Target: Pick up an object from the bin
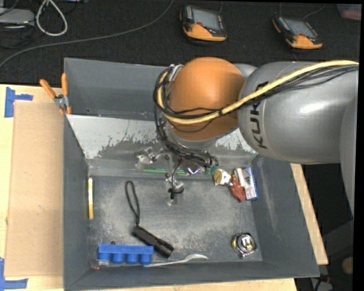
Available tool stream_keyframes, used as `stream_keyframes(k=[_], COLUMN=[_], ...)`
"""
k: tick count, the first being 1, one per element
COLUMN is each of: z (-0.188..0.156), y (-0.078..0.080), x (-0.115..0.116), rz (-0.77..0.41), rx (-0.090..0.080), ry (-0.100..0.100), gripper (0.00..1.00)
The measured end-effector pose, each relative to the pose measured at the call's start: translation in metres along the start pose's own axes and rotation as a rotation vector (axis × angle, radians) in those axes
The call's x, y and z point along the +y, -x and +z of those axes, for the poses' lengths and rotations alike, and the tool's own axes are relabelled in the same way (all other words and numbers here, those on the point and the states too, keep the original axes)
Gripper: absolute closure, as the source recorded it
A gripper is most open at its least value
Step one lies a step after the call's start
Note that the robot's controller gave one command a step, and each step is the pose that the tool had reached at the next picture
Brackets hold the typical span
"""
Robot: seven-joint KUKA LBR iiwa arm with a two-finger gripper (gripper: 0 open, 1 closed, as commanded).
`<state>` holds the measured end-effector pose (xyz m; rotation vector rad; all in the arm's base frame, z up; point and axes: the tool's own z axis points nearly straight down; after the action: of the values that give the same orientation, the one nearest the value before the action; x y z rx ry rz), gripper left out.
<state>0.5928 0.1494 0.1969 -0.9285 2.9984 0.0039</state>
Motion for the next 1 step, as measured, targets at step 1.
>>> stream_keyframes(k=[1], z=[0.0055], y=[-0.0107], x=[0.0147], rz=[0.002], rx=[0.005], ry=[0.002], gripper=[0.0])
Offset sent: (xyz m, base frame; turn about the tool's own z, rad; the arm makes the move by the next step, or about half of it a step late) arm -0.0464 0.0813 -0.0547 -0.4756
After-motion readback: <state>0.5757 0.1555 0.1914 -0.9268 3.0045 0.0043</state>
